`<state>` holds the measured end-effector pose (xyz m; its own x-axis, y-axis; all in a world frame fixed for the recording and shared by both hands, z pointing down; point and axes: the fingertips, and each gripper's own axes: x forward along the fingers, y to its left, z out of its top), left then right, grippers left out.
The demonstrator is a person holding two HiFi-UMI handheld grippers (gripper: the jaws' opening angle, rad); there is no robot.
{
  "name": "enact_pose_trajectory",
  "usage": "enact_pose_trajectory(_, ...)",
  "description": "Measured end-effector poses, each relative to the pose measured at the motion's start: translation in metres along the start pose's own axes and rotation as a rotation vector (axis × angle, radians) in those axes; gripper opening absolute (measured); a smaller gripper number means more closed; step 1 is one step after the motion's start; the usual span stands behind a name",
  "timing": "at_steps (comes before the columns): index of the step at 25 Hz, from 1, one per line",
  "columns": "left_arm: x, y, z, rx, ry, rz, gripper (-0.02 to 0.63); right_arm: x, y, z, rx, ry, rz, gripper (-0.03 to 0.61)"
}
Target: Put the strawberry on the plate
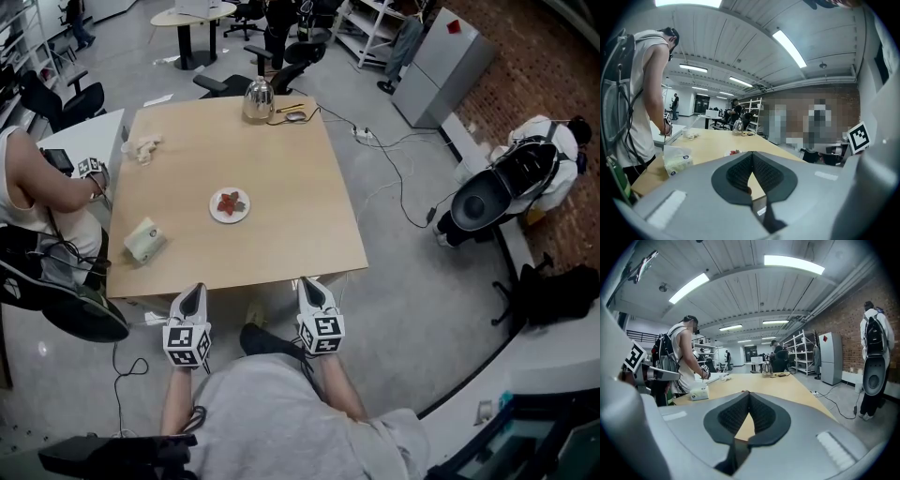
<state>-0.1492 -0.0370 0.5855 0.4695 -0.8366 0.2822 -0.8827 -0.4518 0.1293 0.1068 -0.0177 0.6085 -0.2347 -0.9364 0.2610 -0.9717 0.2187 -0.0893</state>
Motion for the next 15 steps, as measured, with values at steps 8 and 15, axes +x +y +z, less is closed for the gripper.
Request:
enact_pose_trajectory(8, 0.0057, 0.0052, -0.0027, -0.003, -0.003, 0.008, 0.018, 0.0097, 0.0001, -0.0002, -0.008, -0.004, 0.008, 0.006)
enact_pose_trajectory(15, 0.0036, -0.0004, 0.0004, 0.000, 0.003, 0.010, 0.018, 0.0071, -0.0022, 0.0041, -0.005, -0.005, 0.011, 0.007)
